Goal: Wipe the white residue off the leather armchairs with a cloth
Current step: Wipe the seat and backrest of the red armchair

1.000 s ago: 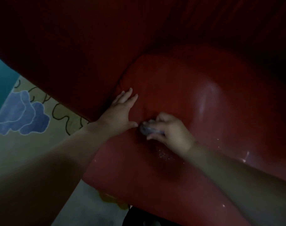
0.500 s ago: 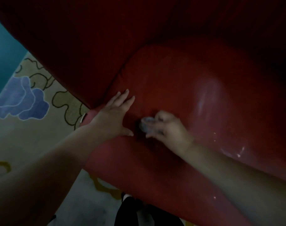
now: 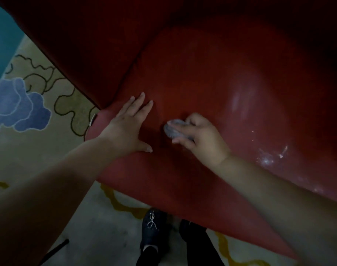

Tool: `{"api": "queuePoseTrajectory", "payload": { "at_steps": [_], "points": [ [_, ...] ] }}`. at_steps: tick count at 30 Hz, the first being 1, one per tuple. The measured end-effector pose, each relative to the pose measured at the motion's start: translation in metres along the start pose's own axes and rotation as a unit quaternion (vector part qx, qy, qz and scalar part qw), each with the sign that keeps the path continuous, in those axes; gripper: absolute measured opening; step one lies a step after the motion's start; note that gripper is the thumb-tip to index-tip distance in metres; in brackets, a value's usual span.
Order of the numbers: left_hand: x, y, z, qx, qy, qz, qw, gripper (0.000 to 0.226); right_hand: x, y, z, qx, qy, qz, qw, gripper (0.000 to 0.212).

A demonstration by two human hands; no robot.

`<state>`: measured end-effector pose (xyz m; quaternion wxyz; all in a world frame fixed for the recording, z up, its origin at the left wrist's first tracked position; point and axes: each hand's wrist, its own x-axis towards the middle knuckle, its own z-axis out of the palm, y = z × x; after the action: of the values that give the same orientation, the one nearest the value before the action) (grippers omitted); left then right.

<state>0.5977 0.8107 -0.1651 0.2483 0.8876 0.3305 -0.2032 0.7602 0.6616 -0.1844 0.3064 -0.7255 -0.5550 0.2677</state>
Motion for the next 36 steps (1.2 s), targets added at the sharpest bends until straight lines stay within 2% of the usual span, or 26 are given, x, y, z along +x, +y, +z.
{"api": "queuePoseTrajectory", "payload": {
  "at_steps": [1,4,6,9,12,14,18,21,23,25,27,29,32,34,36],
  "points": [
    [-0.002,-0.001,0.000,-0.002,0.006,0.002,1.000,0.132,-0.009,-0.002,0.001,0.020,0.013,0.015,1.000,0.043],
    [-0.007,0.000,0.002,-0.014,0.019,0.002,1.000,0.125,-0.018,-0.009,0.004,0.058,0.181,0.111,0.976,0.040],
    [-0.012,0.000,0.005,-0.021,0.023,0.004,1.000,0.123,-0.017,-0.024,0.011,0.039,0.237,0.134,0.962,0.046],
    [-0.019,0.003,0.011,-0.021,0.032,0.007,0.999,0.121,-0.021,-0.042,0.031,-0.036,0.169,0.086,0.981,0.056],
    [-0.021,0.009,0.017,-0.008,0.041,-0.001,0.999,0.122,-0.027,-0.043,0.044,-0.156,0.104,0.059,0.980,0.050],
    [-0.022,0.012,0.021,-0.007,0.051,-0.001,0.999,0.122,-0.033,-0.030,0.037,-0.191,0.134,0.084,0.969,0.048],
    [-0.024,0.016,0.023,-0.010,0.054,-0.007,0.998,0.122,-0.060,-0.003,0.007,-0.167,0.227,0.185,0.942,0.047],
    [-0.023,0.025,0.026,0.000,0.063,0.008,0.998,0.121,-0.061,-0.010,0.008,-0.115,0.286,0.188,0.932,0.039],
    [-0.022,0.033,0.031,0.004,0.067,0.018,0.998,0.120,-0.051,-0.023,0.021,-0.108,0.279,0.154,0.942,0.041],
    [-0.021,0.038,0.036,0.003,0.070,0.015,0.997,0.120,-0.046,-0.033,0.039,-0.135,0.221,0.118,0.959,0.046],
    [-0.021,0.039,0.040,0.005,0.080,0.010,0.997,0.121,-0.048,-0.029,0.045,-0.179,0.191,0.104,0.960,0.051],
    [-0.021,0.040,0.041,0.016,0.085,0.010,0.996,0.121,-0.056,-0.014,0.034,-0.208,0.200,0.113,0.951,0.052],
    [-0.020,0.046,0.041,0.026,0.077,0.013,0.997,0.122,-0.080,0.014,0.007,-0.229,0.245,0.176,0.925,0.050],
    [-0.018,0.057,0.041,0.025,0.074,0.024,0.997,0.123,-0.092,0.023,-0.007,-0.218,0.268,0.213,0.914,0.047],
    [-0.014,0.071,0.042,0.023,0.072,0.043,0.996,0.122,-0.090,0.021,-0.011,-0.194,0.293,0.213,0.911,0.042]
  ]
}}
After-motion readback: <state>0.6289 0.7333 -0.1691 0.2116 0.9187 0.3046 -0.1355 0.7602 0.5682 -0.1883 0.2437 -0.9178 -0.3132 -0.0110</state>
